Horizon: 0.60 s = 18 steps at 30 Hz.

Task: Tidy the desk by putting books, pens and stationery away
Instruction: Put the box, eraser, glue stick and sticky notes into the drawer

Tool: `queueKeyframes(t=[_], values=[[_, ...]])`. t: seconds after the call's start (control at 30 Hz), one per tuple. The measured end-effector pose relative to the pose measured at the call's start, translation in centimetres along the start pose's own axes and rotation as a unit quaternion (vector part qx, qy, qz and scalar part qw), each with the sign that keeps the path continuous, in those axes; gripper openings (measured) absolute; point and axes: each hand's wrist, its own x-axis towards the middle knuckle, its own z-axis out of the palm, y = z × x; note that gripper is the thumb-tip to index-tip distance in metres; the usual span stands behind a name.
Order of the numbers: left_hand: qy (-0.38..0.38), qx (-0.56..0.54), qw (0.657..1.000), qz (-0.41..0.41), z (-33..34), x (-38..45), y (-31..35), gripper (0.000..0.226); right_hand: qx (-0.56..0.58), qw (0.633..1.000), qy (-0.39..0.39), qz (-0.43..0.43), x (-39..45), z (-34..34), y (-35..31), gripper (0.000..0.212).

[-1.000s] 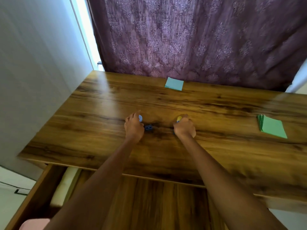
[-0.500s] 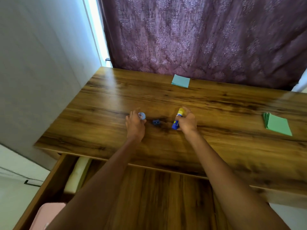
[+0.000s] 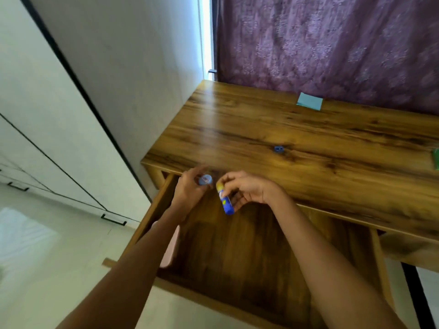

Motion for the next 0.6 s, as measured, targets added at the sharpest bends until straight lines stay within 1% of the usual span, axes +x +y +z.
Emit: queueKeyframes(t=[0.03,0.07,0.1,0.2,0.27,0.33,0.4,0.47,0.53,0.6], values=[[-0.003,0.028,1.0,0.004,-0.4,-0.8,-0.5,0.053,-0.024,0.999,-0.023,0.024,0.0,0.8,0.4,0.03],[-0.008,0.061,0.998,0.007,-1.0,-1.6,-1.1,0.049,-0.035,0.998,-0.024,0.043,0.1,1.9,0.9,0.036],[-0.016,0.095,0.995,0.011,-1.6,-2.4,-1.6,0.046,-0.033,0.998,-0.007,0.057,0.2,2.9,1.4,0.041],[-0.051,0.174,0.983,0.026,-2.8,-3.9,-2.9,0.043,0.007,0.993,0.088,0.074,1.4,5.3,3.2,0.046],[-0.051,0.224,0.972,0.047,-3.3,-4.5,-3.8,0.041,0.032,0.987,0.142,0.075,2.7,6.9,4.7,0.047],[-0.011,0.219,0.975,0.042,-3.6,-4.7,-4.5,0.039,0.062,0.978,0.189,0.066,4.2,8.3,6.0,0.045],[0.035,0.179,0.983,0.011,-4.0,-4.6,-5.0,0.04,0.078,0.966,0.243,0.051,5.6,9.5,6.8,0.038],[0.058,0.149,0.987,-0.009,-4.5,-4.2,-5.4,0.042,0.085,0.952,0.292,0.034,6.8,10.5,7.1,0.034],[0.066,0.137,0.988,-0.012,-4.9,-3.8,-5.7,0.042,0.074,0.946,0.313,0.026,7.8,11.1,7.2,0.037],[0.073,0.127,0.989,-0.007,-5.1,-3.6,-5.9,0.042,0.065,0.95,0.304,0.026,8.7,11.7,7.3,0.041]])
